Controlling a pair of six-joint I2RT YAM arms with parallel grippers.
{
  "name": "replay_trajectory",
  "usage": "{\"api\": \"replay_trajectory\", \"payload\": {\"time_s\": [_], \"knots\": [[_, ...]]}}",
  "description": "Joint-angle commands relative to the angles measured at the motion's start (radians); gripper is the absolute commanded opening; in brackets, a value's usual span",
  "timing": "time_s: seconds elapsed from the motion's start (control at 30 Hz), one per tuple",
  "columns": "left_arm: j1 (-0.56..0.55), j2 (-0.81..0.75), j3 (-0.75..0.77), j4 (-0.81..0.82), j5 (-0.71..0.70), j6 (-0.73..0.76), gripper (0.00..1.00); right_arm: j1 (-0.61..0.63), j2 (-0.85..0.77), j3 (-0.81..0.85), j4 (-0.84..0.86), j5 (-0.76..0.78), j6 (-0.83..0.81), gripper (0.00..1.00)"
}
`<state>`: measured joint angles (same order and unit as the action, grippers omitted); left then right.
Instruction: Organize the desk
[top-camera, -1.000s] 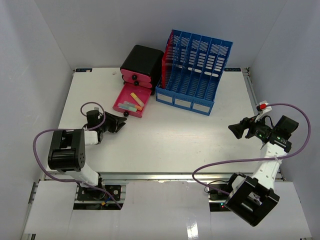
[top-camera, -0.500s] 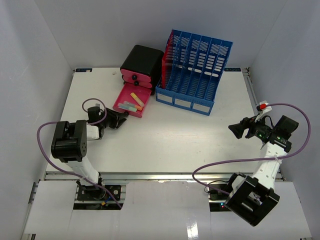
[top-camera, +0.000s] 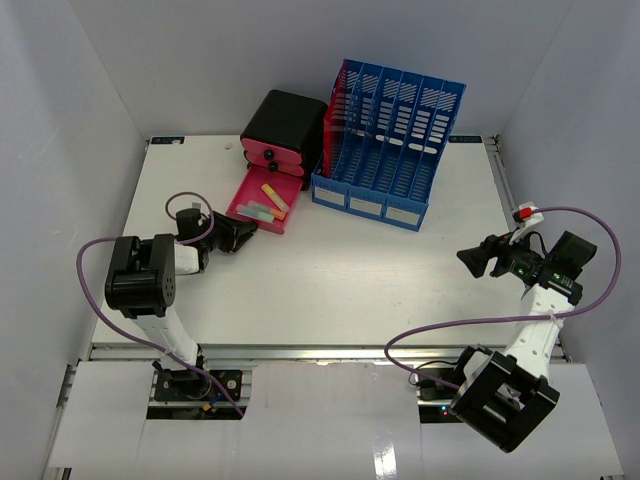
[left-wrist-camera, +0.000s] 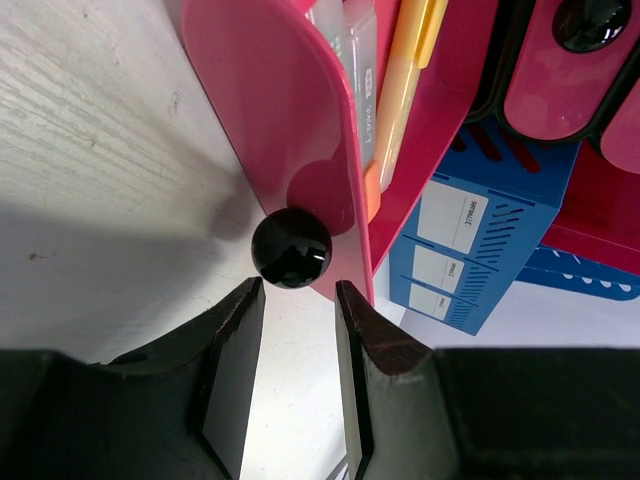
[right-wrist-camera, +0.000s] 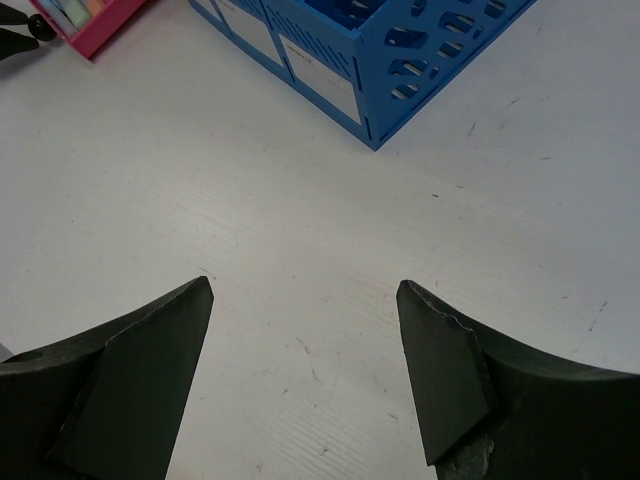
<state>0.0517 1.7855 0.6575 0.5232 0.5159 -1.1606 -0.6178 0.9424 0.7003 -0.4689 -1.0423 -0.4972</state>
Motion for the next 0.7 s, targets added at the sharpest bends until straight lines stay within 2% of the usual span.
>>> {"api": "replay_trajectory", "payload": {"time_s": [0.0,0.67], "knots": [[0.008,-0.007,0.018,-0.004,0.010,0.024,0.45,0.000,0.002,-0.011,0.029,-0.004,0.014,0.81],[0.008,0.034,0.064,-0.031,0.007,0.061,0.45,0.000,0.001,-0.012,0.029,-0.001,0.014,0.81]]}}
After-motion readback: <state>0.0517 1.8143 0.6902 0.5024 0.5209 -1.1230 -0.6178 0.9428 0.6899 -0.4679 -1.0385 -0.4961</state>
